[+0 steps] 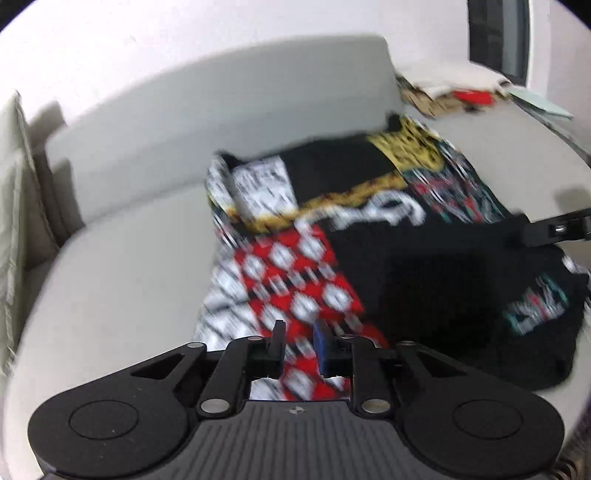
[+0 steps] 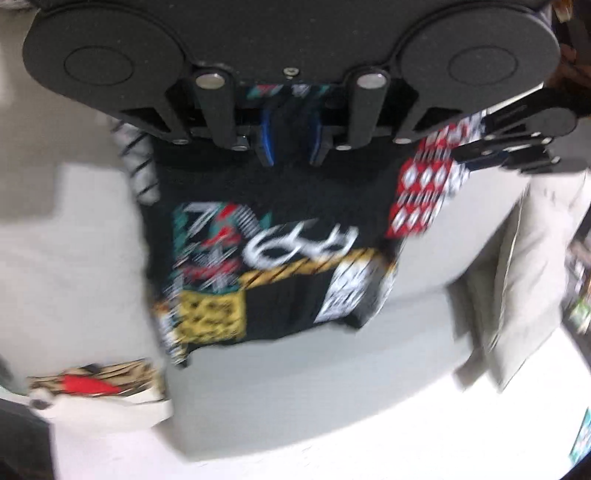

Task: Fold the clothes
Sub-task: 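Lay the black sleeve across the sweater body with the left gripper, then release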

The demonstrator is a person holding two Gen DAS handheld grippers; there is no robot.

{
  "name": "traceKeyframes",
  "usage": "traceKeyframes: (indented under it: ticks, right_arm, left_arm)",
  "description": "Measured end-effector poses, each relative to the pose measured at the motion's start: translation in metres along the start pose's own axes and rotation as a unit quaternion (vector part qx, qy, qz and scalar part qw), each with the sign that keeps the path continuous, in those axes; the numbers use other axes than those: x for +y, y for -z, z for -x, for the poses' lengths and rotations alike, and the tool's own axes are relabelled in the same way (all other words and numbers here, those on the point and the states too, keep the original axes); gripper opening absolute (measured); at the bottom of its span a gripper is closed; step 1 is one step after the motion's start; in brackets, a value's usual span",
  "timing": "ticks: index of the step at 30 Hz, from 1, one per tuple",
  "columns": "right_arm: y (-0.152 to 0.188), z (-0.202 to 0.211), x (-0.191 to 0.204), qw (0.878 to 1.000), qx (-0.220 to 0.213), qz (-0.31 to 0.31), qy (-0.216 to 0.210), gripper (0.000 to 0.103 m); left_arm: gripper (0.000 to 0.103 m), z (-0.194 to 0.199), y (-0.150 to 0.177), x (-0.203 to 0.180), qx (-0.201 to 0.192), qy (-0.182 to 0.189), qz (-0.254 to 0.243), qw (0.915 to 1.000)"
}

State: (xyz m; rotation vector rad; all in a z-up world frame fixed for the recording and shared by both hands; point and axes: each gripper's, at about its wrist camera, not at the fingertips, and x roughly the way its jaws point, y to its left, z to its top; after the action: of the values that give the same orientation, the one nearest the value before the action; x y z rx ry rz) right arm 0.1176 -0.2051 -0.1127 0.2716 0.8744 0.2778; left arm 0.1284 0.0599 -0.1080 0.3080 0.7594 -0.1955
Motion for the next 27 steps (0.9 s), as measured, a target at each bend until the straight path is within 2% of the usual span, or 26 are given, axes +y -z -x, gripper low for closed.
traceKeyframes:
  ticks: [2, 5, 7, 10, 12, 16, 19, 22, 25, 27]
  right_arm:
    - [-0.010, -0.007, -0.011, 1.000, -0.005, -0.026, 0.013, 0.021]
    - [-0.021, -0.026, -0.018, 0.998, -0.014, -0.037, 0.039, 0.021]
    - [-0.023, -0.040, -0.020, 0.997, -0.018, -0.035, 0.062, 0.021]
    - [-0.019, -0.063, -0.027, 0.996, 0.004, -0.031, 0.083, 0.019]
    - [-0.015, -0.074, -0.030, 0.996, 0.014, -0.025, 0.089, 0.018]
    - [-0.020, -0.072, -0.031, 0.995, 0.032, -0.026, 0.089, 0.018]
    - [-0.022, -0.041, -0.024, 0.996, 0.017, -0.043, 0.071, 0.020]
    - [-0.011, -0.015, -0.008, 0.999, 0.010, -0.028, 0.038, 0.021]
    - [0.002, -0.005, 0.008, 1.000, 0.023, -0.008, 0.011, 0.021]
    - [0.012, -0.012, 0.017, 0.999, 0.040, 0.008, 0.011, 0.021]
  left_arm:
    - [0.021, -0.014, -0.015, 0.001, -0.003, -0.015, -0.003, 0.9999]
    - [0.022, -0.048, -0.035, 0.013, 0.010, 0.008, 0.057, 0.9983]
    - [0.013, -0.070, -0.041, 0.017, 0.018, 0.006, 0.082, 0.9965]
    - [0.008, -0.107, -0.036, 0.008, 0.070, 0.017, 0.067, 0.9952]
    - [0.005, -0.118, -0.029, -0.002, 0.076, 0.013, 0.043, 0.9961]
    - [0.004, -0.101, -0.033, -0.007, 0.065, -0.003, 0.023, 0.9977]
    - [0.020, -0.068, -0.032, -0.003, 0.034, -0.004, 0.017, 0.9993]
    - [0.020, -0.025, -0.016, -0.006, 0.001, 0.018, 0.018, 0.9997]
    - [0.021, -0.010, 0.001, -0.019, 0.005, 0.053, 0.030, 0.9981]
    - [0.021, -0.022, 0.010, -0.026, 0.022, 0.064, 0.038, 0.9970]
